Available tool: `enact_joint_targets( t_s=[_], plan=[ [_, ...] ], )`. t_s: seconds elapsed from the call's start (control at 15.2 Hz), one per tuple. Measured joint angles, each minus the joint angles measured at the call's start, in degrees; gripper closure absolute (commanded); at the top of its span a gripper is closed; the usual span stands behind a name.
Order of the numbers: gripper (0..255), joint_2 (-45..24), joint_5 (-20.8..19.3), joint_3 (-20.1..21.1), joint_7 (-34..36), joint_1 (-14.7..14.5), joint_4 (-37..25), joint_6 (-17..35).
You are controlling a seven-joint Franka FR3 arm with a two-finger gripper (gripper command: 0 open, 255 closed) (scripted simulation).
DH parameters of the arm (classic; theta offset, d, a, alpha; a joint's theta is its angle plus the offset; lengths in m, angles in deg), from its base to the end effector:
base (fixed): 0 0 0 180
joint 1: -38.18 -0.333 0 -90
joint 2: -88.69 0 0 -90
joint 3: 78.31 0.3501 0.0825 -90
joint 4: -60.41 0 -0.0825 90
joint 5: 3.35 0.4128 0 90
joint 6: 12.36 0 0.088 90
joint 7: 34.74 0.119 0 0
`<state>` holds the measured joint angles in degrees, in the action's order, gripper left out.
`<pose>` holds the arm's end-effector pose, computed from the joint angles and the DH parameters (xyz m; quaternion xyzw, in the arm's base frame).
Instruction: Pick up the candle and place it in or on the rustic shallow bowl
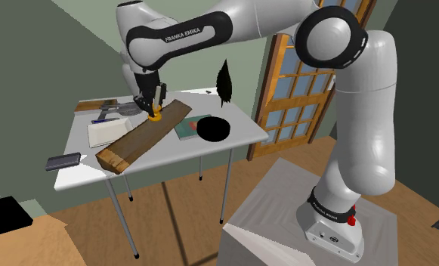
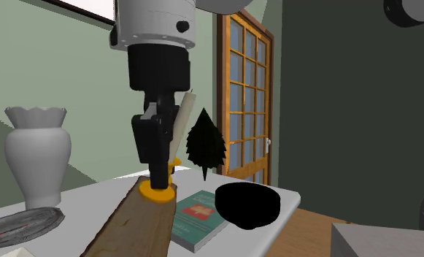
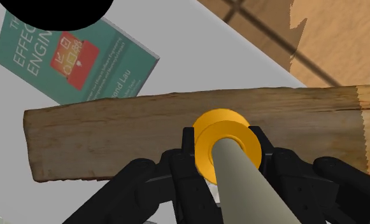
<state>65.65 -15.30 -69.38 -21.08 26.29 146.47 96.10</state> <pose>0.6815 0.2233 0.4494 0.9936 0.0895 0.0176 0.0661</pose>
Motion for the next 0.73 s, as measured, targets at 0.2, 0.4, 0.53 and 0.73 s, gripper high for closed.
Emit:
enact_joint_targets(
  t_s=[0.2, 0.4, 0.53, 0.73],
  plan=[
    [255, 3.44, 0.53, -0.43, -1.73, 1.74, 5.39, 2.26],
    [255, 7.8, 1.16, -1.26, -4.32, 4.04, 12.51, 5.48],
    [255, 10.67, 1.57, -1.86, -6.06, 5.4, 17.0, 7.4],
    [255, 14.54, 2.12, -3.07, -9.14, 7.53, 23.02, 10.03]
  ],
)
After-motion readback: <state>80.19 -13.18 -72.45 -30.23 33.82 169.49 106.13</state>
